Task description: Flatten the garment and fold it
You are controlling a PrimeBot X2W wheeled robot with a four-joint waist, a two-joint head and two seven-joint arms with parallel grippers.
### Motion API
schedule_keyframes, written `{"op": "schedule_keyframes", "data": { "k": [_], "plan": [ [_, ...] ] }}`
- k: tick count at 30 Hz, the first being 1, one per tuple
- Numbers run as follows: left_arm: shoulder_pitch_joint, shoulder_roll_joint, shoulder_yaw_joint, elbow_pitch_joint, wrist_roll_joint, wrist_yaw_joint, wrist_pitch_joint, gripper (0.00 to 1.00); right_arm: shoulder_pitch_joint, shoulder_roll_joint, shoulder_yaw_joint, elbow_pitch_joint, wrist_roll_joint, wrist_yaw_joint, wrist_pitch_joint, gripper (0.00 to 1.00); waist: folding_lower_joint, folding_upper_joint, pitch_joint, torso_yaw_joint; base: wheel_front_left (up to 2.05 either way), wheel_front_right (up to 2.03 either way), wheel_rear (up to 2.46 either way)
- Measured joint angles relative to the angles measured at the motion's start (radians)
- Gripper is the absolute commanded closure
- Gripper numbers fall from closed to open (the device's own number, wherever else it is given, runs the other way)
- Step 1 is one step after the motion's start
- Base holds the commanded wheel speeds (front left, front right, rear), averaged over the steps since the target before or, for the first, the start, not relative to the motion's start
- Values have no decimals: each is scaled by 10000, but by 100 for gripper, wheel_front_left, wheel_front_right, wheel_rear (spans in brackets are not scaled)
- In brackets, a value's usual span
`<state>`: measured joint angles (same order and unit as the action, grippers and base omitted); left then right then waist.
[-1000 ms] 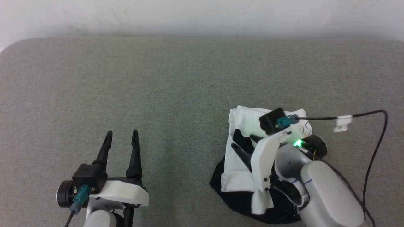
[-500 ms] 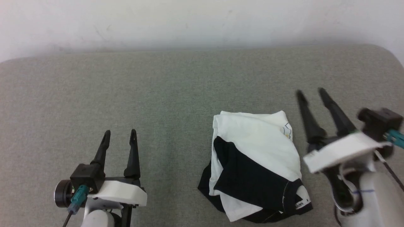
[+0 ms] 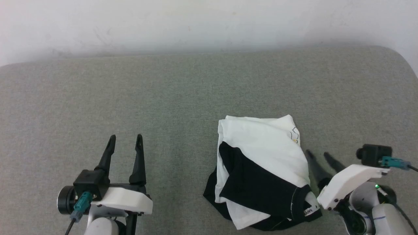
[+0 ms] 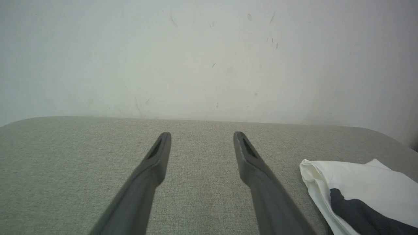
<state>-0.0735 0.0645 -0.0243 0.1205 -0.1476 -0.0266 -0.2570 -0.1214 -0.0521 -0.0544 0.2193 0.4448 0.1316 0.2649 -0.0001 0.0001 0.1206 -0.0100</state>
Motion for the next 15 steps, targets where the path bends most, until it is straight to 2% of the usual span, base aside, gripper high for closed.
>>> {"op": "schedule_keyframes", "data": {
  "k": [4, 12, 14, 15],
  "plan": [
    [0, -10, -13, 13, 0, -4, 0, 0, -31, 0, 307, 591, 621, 0, 807, 0, 0, 0, 19, 122, 0, 0, 0],
    [-1, -35, -10, -4, 12, -4, 0, 0, -421, -10, 585, 1168, 650, 0, 2098, 0, 0, 0, 67, 370, 0, 0, 0],
    [-1, -44, 8, -17, 13, -4, 0, 0, -441, -10, 621, 1149, 608, 0, 2303, 64, 0, 0, 91, 399, 0, 0, 0],
    [-1, -44, 23, -23, 13, -4, 0, 0, -453, -12, 646, 1112, 533, 0, 2380, 88, 0, 0, 101, 405, 0, 0, 0]
  ]
}}
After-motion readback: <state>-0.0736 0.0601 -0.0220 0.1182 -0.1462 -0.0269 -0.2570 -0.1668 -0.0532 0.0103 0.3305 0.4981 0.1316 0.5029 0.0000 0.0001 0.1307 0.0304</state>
